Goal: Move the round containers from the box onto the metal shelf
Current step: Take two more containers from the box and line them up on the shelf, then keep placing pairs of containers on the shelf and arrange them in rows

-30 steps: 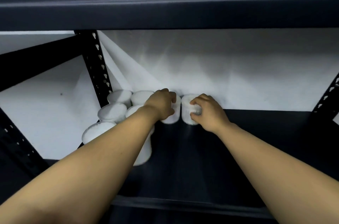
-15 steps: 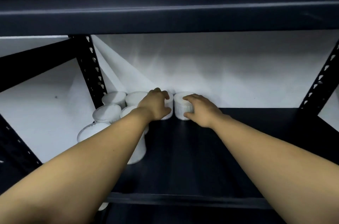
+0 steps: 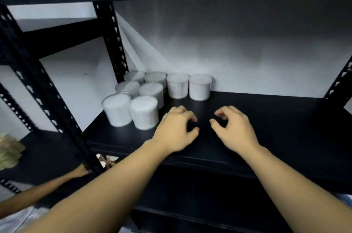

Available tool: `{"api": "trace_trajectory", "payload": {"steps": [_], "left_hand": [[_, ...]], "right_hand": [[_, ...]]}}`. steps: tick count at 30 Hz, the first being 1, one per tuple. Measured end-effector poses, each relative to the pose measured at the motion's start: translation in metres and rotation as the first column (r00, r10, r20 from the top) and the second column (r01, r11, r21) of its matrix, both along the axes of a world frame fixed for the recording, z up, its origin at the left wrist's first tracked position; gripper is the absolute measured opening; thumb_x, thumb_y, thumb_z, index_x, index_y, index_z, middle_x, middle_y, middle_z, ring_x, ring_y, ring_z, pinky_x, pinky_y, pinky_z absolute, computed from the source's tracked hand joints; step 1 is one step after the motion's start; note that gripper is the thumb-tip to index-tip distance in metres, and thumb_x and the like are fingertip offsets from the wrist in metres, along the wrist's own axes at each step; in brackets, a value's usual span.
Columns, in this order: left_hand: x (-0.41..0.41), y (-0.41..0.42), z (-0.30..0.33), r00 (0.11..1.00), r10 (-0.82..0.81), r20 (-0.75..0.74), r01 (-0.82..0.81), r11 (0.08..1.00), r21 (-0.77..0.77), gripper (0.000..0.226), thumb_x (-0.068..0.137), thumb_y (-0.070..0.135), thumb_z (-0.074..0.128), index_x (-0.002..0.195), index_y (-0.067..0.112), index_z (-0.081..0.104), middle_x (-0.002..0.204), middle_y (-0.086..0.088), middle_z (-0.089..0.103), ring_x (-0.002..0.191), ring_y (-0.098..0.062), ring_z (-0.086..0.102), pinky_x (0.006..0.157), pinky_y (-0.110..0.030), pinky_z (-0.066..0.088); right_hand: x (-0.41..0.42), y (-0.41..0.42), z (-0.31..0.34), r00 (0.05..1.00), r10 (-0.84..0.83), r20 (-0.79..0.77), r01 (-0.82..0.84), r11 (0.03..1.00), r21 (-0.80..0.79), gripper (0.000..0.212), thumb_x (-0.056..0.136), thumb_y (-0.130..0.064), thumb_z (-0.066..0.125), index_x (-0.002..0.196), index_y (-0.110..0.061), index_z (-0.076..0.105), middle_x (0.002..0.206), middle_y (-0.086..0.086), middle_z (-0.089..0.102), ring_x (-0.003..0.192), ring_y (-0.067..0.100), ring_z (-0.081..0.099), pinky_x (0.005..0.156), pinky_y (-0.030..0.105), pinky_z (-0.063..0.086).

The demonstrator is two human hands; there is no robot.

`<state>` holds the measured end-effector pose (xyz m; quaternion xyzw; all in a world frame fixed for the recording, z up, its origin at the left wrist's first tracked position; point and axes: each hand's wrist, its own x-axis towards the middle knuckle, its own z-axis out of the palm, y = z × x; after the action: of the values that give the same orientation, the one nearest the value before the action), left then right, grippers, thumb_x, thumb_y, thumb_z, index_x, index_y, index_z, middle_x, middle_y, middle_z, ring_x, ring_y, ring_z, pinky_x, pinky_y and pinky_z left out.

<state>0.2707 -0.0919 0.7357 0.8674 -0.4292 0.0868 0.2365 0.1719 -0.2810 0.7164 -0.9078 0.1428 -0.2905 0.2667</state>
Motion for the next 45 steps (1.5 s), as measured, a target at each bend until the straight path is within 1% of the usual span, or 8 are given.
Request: {"api": "trace_trajectory", "payload": {"steps": [7, 14, 18, 24, 33, 39, 42, 45], "left_hand": [[-0.037, 0.023, -0.016, 0.999, 0.001, -0.045, 0.001, 0.999, 0.036, 0.036, 0.087, 0.047, 0.065, 0.117, 0.027, 0.066, 0.11, 0.006, 0.057, 0.109, -0.018, 0.05, 0.097, -0.041, 0.047], [-0.063, 0.054, -0.039, 0.997, -0.065, -0.041, 0.063, 0.997, -0.043, 0.03, 0.086, 0.044, 0.067, 0.111, 0.028, 0.067, 0.1, 0.014, 0.049, 0.103, -0.014, 0.048, 0.095, -0.038, 0.047], [-0.084, 0.089, -0.076, 0.992, -0.124, -0.037, 0.122, 0.992, -0.045, 0.028, 0.086, 0.041, 0.069, 0.111, 0.026, 0.068, 0.101, 0.013, 0.05, 0.103, -0.015, 0.049, 0.094, -0.037, 0.046], [-0.11, 0.135, -0.156, 0.954, -0.187, -0.234, 0.217, 0.97, 0.111, 0.035, 0.09, 0.047, 0.063, 0.12, 0.029, 0.064, 0.109, 0.01, 0.052, 0.109, -0.016, 0.047, 0.095, -0.037, 0.046], [-0.138, 0.169, -0.329, 0.883, -0.016, -0.469, 0.184, 0.931, 0.314, 0.039, 0.086, 0.045, 0.067, 0.119, 0.026, 0.064, 0.108, 0.006, 0.053, 0.109, -0.02, 0.051, 0.091, -0.035, 0.048], [-0.145, 0.176, -0.508, 0.811, 0.172, -0.559, 0.152, 0.861, 0.485, 0.055, 0.084, 0.044, 0.068, 0.134, 0.025, 0.057, 0.126, -0.003, 0.052, 0.122, -0.026, 0.051, 0.099, -0.035, 0.047], [-0.15, 0.172, -0.602, 0.778, 0.233, -0.584, 0.169, 0.817, 0.552, 0.058, 0.084, 0.042, 0.066, 0.139, 0.027, 0.051, 0.124, -0.001, 0.047, 0.123, -0.025, 0.05, 0.092, -0.035, 0.049], [-0.152, 0.165, -0.689, 0.779, 0.249, -0.576, 0.174, 0.797, 0.579, 0.062, 0.083, 0.039, 0.064, 0.142, 0.025, 0.048, 0.122, 0.0, 0.046, 0.12, -0.025, 0.052, 0.09, -0.038, 0.052]], "right_hand": [[-0.037, 0.026, -0.016, 1.0, 0.001, 0.011, -0.002, 0.998, 0.064, 0.015, 0.086, -0.037, 0.071, 0.098, -0.028, 0.07, 0.097, -0.016, 0.06, 0.097, 0.009, 0.059, 0.087, 0.035, 0.054], [-0.093, 0.063, -0.034, 0.999, 0.009, 0.049, -0.01, 0.999, 0.03, 0.008, 0.089, -0.027, 0.071, 0.095, -0.022, 0.07, 0.094, -0.014, 0.061, 0.093, 0.007, 0.06, 0.084, 0.032, 0.053], [-0.13, 0.098, -0.059, 0.996, -0.073, 0.05, 0.076, 0.996, -0.056, 0.008, 0.09, -0.021, 0.07, 0.096, -0.018, 0.069, 0.097, -0.012, 0.06, 0.096, 0.009, 0.057, 0.08, 0.023, 0.048], [-0.175, 0.143, -0.13, 0.978, -0.085, -0.191, 0.083, 0.996, -0.017, 0.017, 0.092, -0.027, 0.067, 0.107, -0.018, 0.07, 0.098, -0.013, 0.058, 0.099, 0.008, 0.056, 0.082, 0.025, 0.049], [-0.198, 0.171, -0.305, 0.874, 0.017, -0.485, 0.072, 0.984, 0.163, 0.029, 0.088, -0.028, 0.07, 0.115, -0.019, 0.071, 0.106, -0.009, 0.066, 0.105, 0.011, 0.064, 0.088, 0.034, 0.056], [-0.188, 0.173, -0.482, 0.762, 0.106, -0.639, 0.082, 0.963, 0.258, 0.038, 0.084, -0.032, 0.071, 0.12, -0.022, 0.065, 0.115, -0.004, 0.061, 0.108, 0.021, 0.06, 0.086, 0.036, 0.05], [-0.184, 0.173, -0.578, 0.676, 0.117, -0.728, 0.106, 0.962, 0.252, 0.05, 0.084, -0.035, 0.071, 0.131, -0.025, 0.057, 0.129, -0.003, 0.056, 0.117, 0.021, 0.056, 0.086, 0.028, 0.043], [-0.18, 0.17, -0.667, 0.597, 0.154, -0.787, 0.118, 0.954, 0.276, 0.058, 0.085, -0.038, 0.068, 0.139, -0.028, 0.05, 0.13, -0.004, 0.051, 0.107, 0.019, 0.058, 0.083, 0.03, 0.048]]}}
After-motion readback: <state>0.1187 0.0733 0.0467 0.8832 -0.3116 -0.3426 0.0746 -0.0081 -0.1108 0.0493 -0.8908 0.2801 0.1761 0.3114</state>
